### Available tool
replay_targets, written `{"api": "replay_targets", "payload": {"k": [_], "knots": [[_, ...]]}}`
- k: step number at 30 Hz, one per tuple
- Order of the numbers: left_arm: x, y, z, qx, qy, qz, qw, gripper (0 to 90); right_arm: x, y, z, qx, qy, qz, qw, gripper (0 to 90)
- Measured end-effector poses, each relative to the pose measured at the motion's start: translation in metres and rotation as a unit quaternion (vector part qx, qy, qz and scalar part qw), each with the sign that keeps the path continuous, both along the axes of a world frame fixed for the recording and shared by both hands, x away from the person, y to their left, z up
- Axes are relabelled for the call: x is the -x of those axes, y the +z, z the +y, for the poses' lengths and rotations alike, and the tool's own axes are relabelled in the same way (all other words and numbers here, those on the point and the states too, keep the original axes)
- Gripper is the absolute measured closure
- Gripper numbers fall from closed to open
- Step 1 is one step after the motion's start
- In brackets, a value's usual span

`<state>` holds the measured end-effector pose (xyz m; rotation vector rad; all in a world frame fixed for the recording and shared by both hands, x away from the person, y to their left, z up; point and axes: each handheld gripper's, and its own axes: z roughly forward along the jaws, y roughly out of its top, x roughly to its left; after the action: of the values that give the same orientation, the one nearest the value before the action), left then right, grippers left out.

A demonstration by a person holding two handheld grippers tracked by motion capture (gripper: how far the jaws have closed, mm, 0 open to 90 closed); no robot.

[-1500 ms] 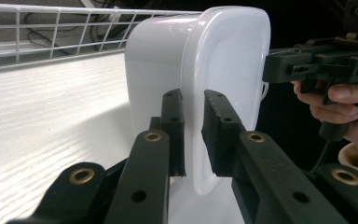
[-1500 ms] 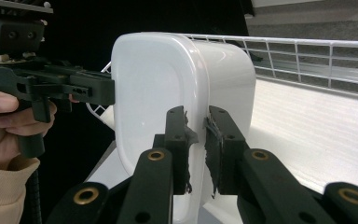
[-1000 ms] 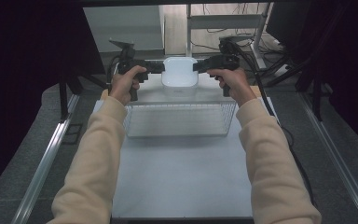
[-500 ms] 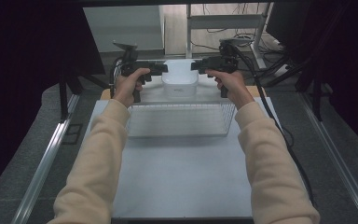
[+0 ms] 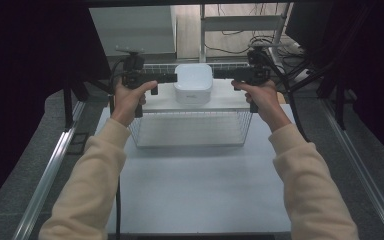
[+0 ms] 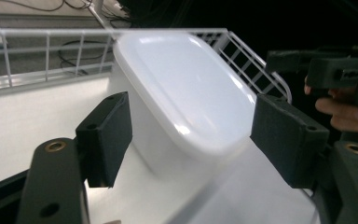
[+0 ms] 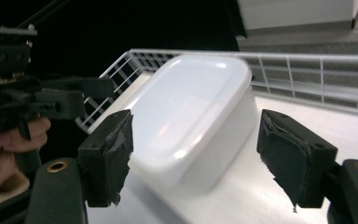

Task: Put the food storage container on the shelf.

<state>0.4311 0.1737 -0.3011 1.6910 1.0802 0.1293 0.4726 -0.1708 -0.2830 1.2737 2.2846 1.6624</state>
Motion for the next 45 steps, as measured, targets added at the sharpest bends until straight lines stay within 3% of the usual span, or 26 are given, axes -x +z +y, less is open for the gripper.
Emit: {"api": "replay_targets", "payload": {"k": [1, 2, 3, 5, 6, 7, 8, 9, 10, 11, 12, 13, 14, 15, 16, 19, 20, 21, 22, 24, 28, 33, 36, 39, 40, 45], "knots": [[0.000, 0.000, 0.000, 0.000, 0.000, 0.000, 1.0000, 28.0, 0.000, 0.000, 0.000, 0.000, 0.000, 0.000, 1.0000, 26.3], [0.009, -0.001, 0.000, -0.013, 0.002, -0.007, 0.9999, 28.0, 0.008, -0.001, -0.004, 0.011, 0.003, -0.010, 0.9999, 26.3], [0.028, -0.005, 0.001, -0.037, 0.000, -0.020, 0.9991, 27.5, 0.024, -0.004, -0.011, 0.033, 0.007, -0.029, 0.9990, 26.0], [0.046, -0.012, 0.004, -0.042, -0.006, -0.029, 0.9987, 27.4, 0.045, -0.010, -0.020, 0.062, 0.013, -0.062, 0.9961, 25.5], [0.054, -0.015, 0.005, -0.041, -0.008, -0.031, 0.9986, 27.4, 0.055, -0.013, -0.024, 0.069, 0.013, -0.071, 0.9950, 25.3], [0.054, -0.015, 0.005, -0.041, -0.008, -0.031, 0.9986, 27.4, 0.055, -0.013, -0.024, 0.069, 0.013, -0.071, 0.9950, 25.3], [0.066, -0.022, 0.007, -0.042, -0.009, -0.035, 0.9985, 27.5, 0.072, -0.020, -0.033, 0.075, 0.017, -0.087, 0.9933, 25.2], [0.066, -0.022, 0.007, -0.042, -0.009, -0.035, 0.9985, 27.5, 0.072, -0.020, -0.033, 0.075, 0.017, -0.087, 0.9933, 25.2], [0.081, -0.029, 0.009, -0.044, -0.011, -0.038, 0.9982, 27.5, 0.085, -0.026, -0.041, 0.079, 0.014, -0.098, 0.9920, 25.2], [0.081, -0.029, 0.009, -0.044, -0.011, -0.038, 0.9982, 27.5, 0.085, -0.026, -0.041, 0.079, 0.014, -0.098, 0.9920, 25.2], [0.094, -0.035, 0.010, -0.046, -0.014, -0.044, 0.9978, 27.5, 0.098, -0.032, -0.049, 0.082, 0.016, -0.103, 0.9912, 25.2], [0.094, -0.035, 0.010, -0.046, -0.014, -0.044, 0.9978, 27.5, 0.098, -0.032, -0.049, 0.082, 0.016, -0.103, 0.9912, 25.2], [0.104, -0.041, 0.011, -0.049, -0.017, -0.049, 0.9975, 27.5, 0.108, -0.038, -0.055, 0.085, 0.014, -0.109, 0.9903, 25.2], [0.104, -0.041, 0.011, -0.049, -0.017, -0.049, 0.9975, 27.5, 0.113, -0.041, -0.058, 0.086, 0.014, -0.113, 0.9898, 25.2], [0.116, -0.048, 0.010, -0.059, -0.022, -0.055, 0.9965, 27.3, 0.120, -0.045, -0.061, 0.089, 0.015, -0.116, 0.9892, 25.2], [0.125, -0.054, 0.009, -0.066, -0.024, -0.059, 0.9958, 27.1, 0.128, -0.051, -0.065, 0.095, 0.016, -0.121, 0.9879, 25.2], [0.133, -0.063, 0.008, -0.073, -0.025, -0.059, 0.9953, 27.0, 0.136, -0.059, -0.068, 0.101, 0.020, -0.125, 0.9868, 25.3], [0.133, -0.063, 0.008, -0.073, -0.025, -0.059, 0.9953, 26.9, 0.136, -0.059, -0.068, 0.101, 0.020, -0.125, 0.9868, 25.3], [0.140, -0.073, 0.008, -0.081, -0.021, -0.058, 0.9948, 26.9, 0.145, -0.067, -0.071, 0.106, 0.023, -0.128, 0.9857, 25.3], [0.142, -0.078, 0.007, -0.086, -0.021, -0.056, 0.9945, 26.8, 0.152, -0.075, -0.074, 0.113, 0.025, -0.131, 0.9846, 25.3], [0.152, -0.100, 0.008, -0.097, -0.015, -0.046, 0.9941, 26.6, 0.162, -0.092, -0.080, 0.122, 0.023, -0.126, 0.9843, 25.3], [0.157, -0.117, 0.010, -0.095, -0.013, -0.031, 0.9949, 26.5, 0.173, -0.114, -0.089, 0.138, 0.019, -0.118, 0.9831, 25.2], [0.160, -0.134, 0.012, -0.094, -0.012, -0.012, 0.9954, 26.3, 0.178, -0.127, -0.095, 0.143, 0.014, -0.107, 0.9838, 25.1], [0.160, -0.141, 0.012, -0.097, -0.012, -0.005, 0.9952, 26.3, 0.180, -0.135, -0.098, 0.147, 0.014, -0.099, 0.9840, 24.9], [0.161, -0.146, 0.012, -0.101, -0.011, 0.001, 0.9948, 26.3, 0.182, -0.146, -0.101, 0.161, 0.012, -0.092, 0.9826, 24.5], [0.163, -0.167, 0.012, -0.122, -0.006, 0.018, 0.9924, 26.1, 0.183, -0.168, -0.108, 0.183, 0.007, -0.074, 0.9802, 23.9]]}}
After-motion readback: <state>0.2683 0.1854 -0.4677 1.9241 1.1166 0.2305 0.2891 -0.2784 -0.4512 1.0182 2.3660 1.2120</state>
